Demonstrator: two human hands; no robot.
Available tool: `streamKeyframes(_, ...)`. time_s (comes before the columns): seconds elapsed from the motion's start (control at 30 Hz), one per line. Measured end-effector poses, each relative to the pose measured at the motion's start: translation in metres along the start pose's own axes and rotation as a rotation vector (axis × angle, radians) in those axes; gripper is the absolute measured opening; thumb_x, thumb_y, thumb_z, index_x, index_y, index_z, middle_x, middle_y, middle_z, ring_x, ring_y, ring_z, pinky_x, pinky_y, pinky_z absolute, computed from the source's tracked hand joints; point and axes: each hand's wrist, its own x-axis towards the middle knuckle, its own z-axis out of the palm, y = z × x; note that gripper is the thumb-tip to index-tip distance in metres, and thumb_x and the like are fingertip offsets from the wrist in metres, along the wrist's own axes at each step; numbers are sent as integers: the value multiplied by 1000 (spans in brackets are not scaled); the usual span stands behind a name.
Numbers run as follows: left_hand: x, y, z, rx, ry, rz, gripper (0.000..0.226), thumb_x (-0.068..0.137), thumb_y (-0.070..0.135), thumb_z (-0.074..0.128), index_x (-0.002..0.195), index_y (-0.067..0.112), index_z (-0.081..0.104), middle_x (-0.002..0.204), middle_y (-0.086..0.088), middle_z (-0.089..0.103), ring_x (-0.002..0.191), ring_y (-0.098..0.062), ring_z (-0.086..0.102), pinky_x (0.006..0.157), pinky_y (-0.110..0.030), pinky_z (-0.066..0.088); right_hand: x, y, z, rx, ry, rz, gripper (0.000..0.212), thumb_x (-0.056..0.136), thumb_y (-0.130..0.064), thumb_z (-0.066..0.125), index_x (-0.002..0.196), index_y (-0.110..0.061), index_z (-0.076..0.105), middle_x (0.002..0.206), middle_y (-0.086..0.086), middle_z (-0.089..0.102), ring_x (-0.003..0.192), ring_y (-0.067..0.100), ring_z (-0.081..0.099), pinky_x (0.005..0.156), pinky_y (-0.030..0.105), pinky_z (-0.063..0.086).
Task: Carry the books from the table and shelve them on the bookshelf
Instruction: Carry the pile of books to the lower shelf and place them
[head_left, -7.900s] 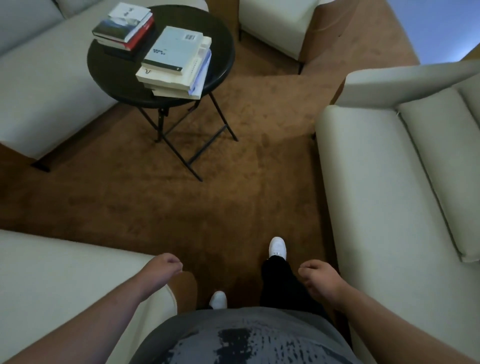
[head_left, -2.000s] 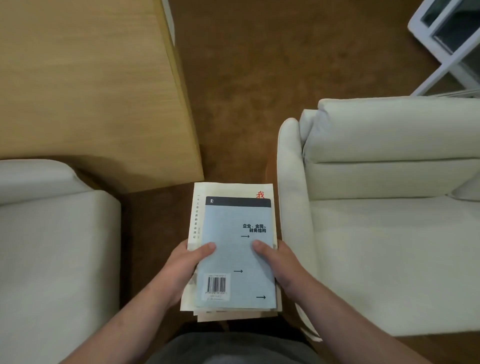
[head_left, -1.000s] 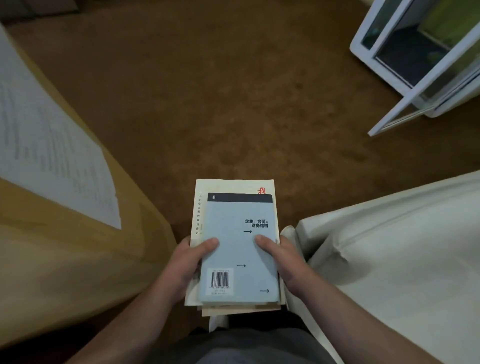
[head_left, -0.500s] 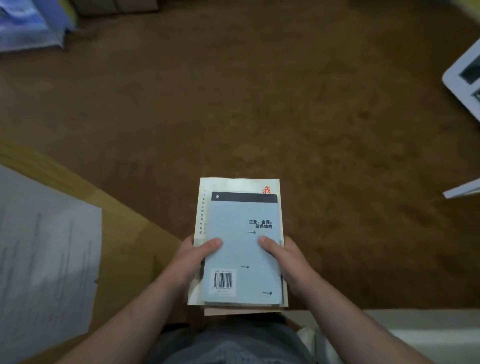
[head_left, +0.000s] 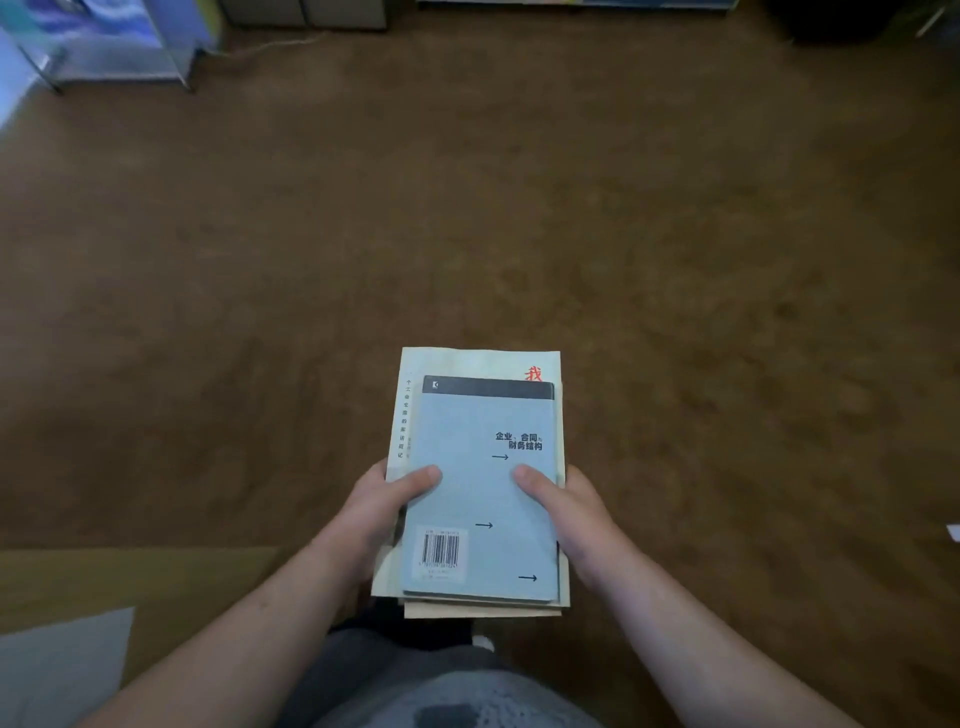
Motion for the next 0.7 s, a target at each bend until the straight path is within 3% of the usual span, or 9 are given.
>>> streamKeyframes(0.1, 41, 36, 3, -36, 22, -10, 44, 88, 17, 73, 128, 10, 56, 113, -16, 75, 98, -37, 74, 71, -47, 60, 46, -38, 10, -42, -10, -15, 55, 80, -33, 83, 124, -7, 63, 112, 10, 78, 99, 29, 77, 92, 51, 60)
streamKeyframes(0.23, 81, 84, 6, -85, 45, -25, 40, 90, 17, 72, 127, 12, 58, 112, -14, 76, 99, -37, 74, 75, -52, 61, 101, -87, 20, -77, -36, -4, 40, 90, -24, 77, 123, -6, 64, 110, 10, 78, 97, 29, 77, 86, 44, 62)
streamKeyframes(0.37, 110, 133, 1, -98, 63, 4, 42, 89, 18, 73, 128, 11, 57, 112, -13, 76, 99, -35, 74, 77, -50, 60, 144, -136, 40, -113, -88, -22, 49, 82, -30, 81, 123, -7, 65, 109, 8, 79, 94, 26, 78, 78, 38, 62)
streamKeyframes(0.47, 126, 165, -4, -134, 85, 24, 39, 90, 18, 72, 125, 12, 58, 109, -11, 77, 96, -33, 76, 74, -48, 60, 173, -171, 57, -149, -151, -21, 33, 93, -23, 73, 122, -8, 67, 107, 8, 80, 91, 24, 78, 72, 34, 61)
streamKeyframes(0.6, 143, 199, -11, -210, 128, 50, 39, 90, 19, 72, 126, 15, 56, 112, -10, 76, 95, -31, 76, 70, -46, 62, 210, -213, 81, -228, -197, -12, 38, 89, -26, 78, 120, -9, 66, 108, 9, 79, 95, 28, 77, 86, 46, 62)
streamKeyframes(0.7, 155, 221, -16, -290, 160, 78, 39, 92, 18, 69, 129, 12, 55, 115, -11, 76, 101, -34, 74, 79, -50, 60, 241, -245, 100, -298, -277, -2, 30, 93, -23, 73, 119, -10, 67, 106, 8, 79, 95, 28, 77, 89, 48, 61)
